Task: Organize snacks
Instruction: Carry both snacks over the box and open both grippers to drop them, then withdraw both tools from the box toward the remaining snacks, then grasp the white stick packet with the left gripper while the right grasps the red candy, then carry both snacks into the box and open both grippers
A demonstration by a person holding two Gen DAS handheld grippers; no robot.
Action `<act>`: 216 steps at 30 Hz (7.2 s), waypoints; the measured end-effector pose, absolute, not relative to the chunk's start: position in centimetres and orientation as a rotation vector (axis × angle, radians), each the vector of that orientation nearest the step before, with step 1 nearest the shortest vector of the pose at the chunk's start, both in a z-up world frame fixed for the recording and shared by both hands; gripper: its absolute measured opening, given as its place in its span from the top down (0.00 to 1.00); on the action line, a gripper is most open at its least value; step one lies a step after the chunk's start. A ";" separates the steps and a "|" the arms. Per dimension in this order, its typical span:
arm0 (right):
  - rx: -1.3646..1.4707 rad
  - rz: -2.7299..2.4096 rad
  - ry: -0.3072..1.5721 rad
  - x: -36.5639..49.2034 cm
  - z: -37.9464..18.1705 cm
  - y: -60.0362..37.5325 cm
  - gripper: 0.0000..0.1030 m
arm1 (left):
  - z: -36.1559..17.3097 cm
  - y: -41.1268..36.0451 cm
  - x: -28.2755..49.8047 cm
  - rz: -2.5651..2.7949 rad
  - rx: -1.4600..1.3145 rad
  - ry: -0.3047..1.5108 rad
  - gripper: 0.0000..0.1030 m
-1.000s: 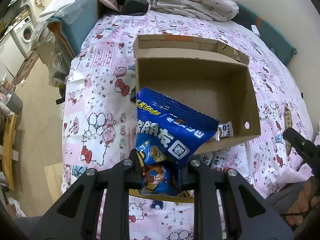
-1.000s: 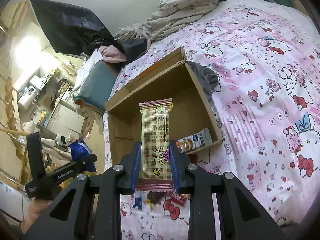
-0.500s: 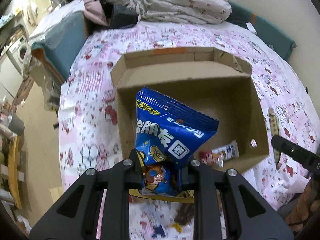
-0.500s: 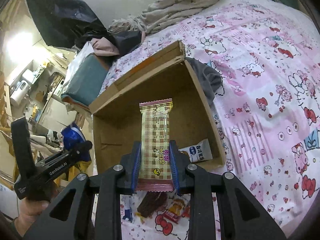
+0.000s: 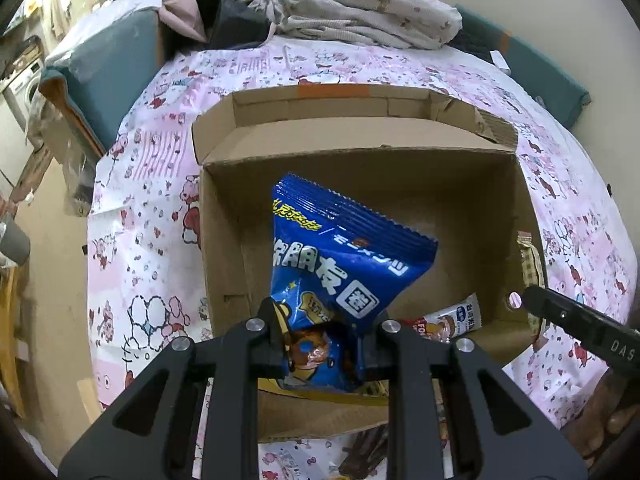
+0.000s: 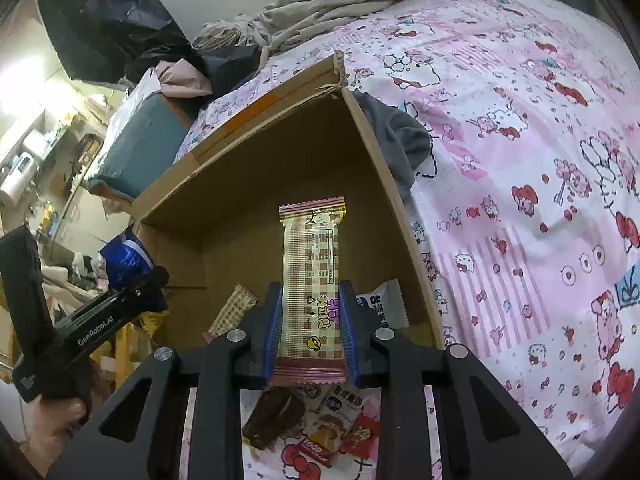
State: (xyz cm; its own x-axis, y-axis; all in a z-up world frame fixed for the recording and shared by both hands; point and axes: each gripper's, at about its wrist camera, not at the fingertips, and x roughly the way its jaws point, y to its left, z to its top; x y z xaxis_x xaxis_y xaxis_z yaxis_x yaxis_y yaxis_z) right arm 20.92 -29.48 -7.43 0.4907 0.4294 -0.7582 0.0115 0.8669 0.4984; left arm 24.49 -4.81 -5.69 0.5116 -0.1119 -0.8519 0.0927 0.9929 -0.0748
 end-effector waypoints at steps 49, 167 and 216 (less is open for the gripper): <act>0.460 0.286 0.979 13.7 -4.4 -28.3 0.17 | -2.0 -2.9 14.9 -0.120 0.040 0.878 0.03; 0.613 0.433 0.865 17.3 -1.7 -29.1 0.83 | 0.4 0.7 16.6 0.019 -0.107 1.000 0.86; 0.472 0.333 1.033 22.5 -7.3 -27.4 0.79 | -6.2 -5.0 24.5 -0.093 -0.024 0.961 0.40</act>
State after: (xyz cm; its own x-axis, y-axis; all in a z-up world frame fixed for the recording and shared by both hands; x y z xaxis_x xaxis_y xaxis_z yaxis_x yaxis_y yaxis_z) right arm 22.48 -27.43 -7.27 0.4764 0.4770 -0.7386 -0.0437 0.8518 0.5220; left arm 24.51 -5.05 -6.19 0.5687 -0.0900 -0.8176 0.0685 0.9957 -0.0620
